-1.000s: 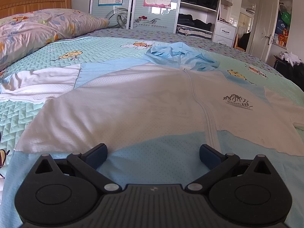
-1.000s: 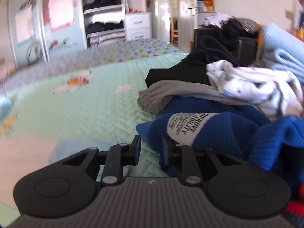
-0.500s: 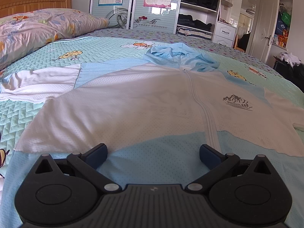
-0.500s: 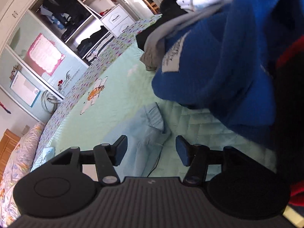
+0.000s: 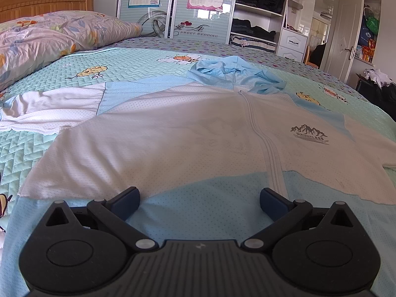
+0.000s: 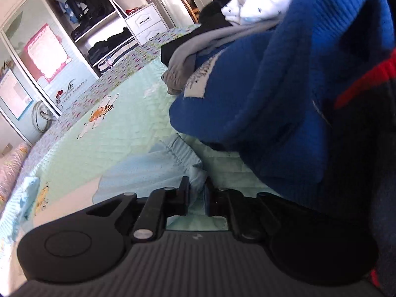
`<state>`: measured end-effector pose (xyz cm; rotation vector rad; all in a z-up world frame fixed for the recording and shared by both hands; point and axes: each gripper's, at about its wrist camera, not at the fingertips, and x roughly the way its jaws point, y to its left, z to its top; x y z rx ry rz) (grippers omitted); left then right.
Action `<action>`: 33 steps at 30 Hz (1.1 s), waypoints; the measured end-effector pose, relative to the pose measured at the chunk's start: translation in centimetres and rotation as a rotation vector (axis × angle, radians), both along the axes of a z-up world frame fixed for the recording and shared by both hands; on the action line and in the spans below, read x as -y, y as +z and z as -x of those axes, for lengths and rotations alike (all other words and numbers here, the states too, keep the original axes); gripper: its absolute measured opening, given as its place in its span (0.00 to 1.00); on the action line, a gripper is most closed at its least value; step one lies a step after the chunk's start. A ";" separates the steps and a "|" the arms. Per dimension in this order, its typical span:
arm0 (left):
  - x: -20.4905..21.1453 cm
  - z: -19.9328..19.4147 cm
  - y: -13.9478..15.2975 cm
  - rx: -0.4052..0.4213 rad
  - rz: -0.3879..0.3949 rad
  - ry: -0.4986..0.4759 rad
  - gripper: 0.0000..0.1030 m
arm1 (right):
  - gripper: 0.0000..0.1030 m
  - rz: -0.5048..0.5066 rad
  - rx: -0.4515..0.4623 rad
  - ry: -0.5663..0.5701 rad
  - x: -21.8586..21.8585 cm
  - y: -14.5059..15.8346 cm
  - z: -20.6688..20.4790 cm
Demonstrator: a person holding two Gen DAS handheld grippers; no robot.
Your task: Fold clothes
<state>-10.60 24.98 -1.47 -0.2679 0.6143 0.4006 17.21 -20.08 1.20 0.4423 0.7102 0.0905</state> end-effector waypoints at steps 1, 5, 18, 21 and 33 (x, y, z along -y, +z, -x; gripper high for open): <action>0.0 0.0 0.0 0.001 0.001 0.000 1.00 | 0.24 0.009 0.004 -0.027 0.0 0.2 0.4; -0.1 0.0 0.0 0.004 0.003 0.000 1.00 | 0.33 0.108 0.056 -0.159 -0.7 1.9 3.2; -0.3 0.2 0.2 -0.008 0.014 -0.013 1.00 | 0.54 -0.531 -0.028 0.598 -21.7 1.6 17.9; -0.1 0.6 0.4 -0.041 0.005 -0.038 1.00 | 0.56 -0.529 -0.101 0.727 -26.1 0.4 20.2; -1.9 6.7 1.4 -0.189 -0.028 -0.036 1.00 | 0.40 -0.189 -0.099 0.491 -21.2 0.2 26.0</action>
